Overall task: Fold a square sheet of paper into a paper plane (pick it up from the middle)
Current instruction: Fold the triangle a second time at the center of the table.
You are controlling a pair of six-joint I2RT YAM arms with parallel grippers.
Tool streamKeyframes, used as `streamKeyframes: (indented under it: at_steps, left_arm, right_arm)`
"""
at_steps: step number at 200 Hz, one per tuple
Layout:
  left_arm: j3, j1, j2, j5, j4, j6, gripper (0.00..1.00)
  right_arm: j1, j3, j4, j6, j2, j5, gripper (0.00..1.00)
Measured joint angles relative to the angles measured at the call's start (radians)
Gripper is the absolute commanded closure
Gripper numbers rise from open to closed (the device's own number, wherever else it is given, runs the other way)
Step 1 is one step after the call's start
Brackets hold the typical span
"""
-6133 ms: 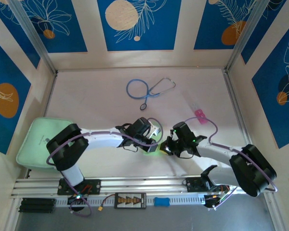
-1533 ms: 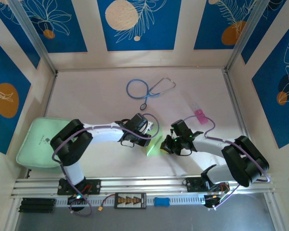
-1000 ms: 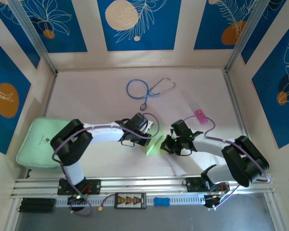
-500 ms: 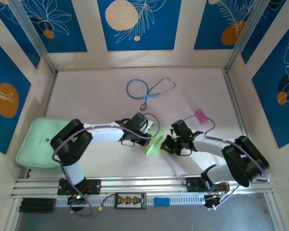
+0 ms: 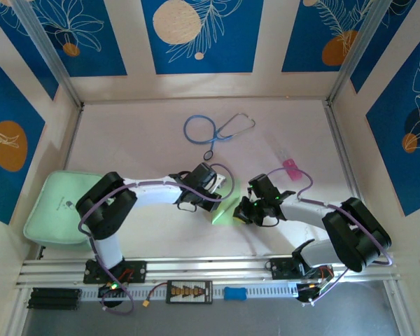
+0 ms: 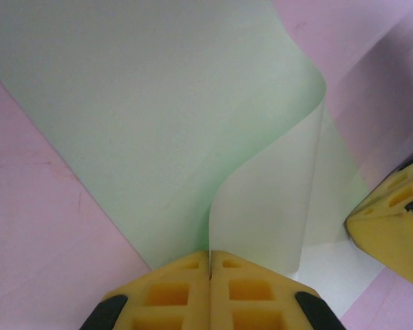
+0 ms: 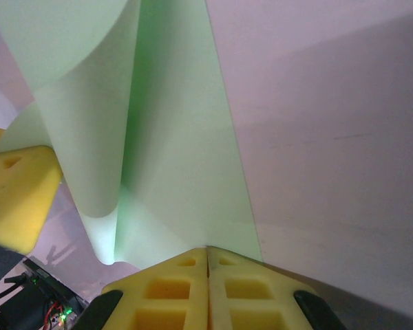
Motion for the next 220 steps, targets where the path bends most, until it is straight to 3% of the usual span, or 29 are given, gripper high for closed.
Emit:
streamKeyframes:
  at_steps: [220]
  left_arm:
    - [0.012, 0.005, 0.027, 0.011, 0.0, 0.026, 0.95]
  right_arm:
    - [-0.011, 0.0, -0.016, -0.015, -0.007, 0.001, 0.91]
